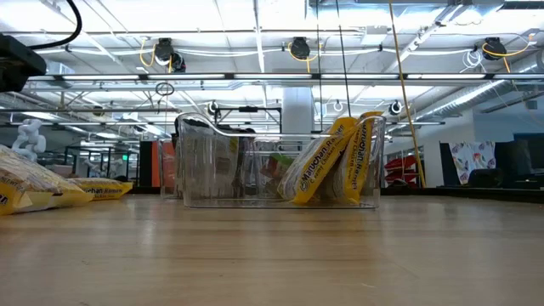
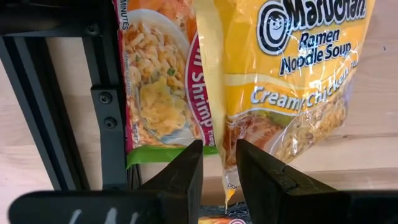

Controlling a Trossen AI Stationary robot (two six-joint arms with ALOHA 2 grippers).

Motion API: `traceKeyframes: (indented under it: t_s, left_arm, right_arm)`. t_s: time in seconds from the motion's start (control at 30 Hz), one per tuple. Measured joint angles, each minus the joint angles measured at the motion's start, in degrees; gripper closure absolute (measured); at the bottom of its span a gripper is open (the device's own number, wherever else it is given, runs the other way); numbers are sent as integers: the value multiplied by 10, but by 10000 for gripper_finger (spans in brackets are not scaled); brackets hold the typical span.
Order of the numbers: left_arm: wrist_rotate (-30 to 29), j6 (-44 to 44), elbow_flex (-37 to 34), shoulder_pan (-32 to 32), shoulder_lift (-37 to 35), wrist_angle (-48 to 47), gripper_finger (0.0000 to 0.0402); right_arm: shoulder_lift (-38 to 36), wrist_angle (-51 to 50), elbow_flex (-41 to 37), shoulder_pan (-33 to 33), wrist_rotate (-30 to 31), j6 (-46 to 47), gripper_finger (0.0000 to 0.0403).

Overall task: Sort Maruchan noodles
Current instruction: Put the yellow noodle pack into the bottom transparent bin

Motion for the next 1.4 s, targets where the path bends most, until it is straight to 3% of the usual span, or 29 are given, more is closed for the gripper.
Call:
traceKeyframes:
  t_s: [0.5,1.4]
  left_arm:
    - [-14,-1,0,0,3,20,298]
    - [20,35,0,0,98,54,310]
  right_arm:
    - [0,0,0,0,0,-6,362]
    - [0,5,0,0,0,-7,362]
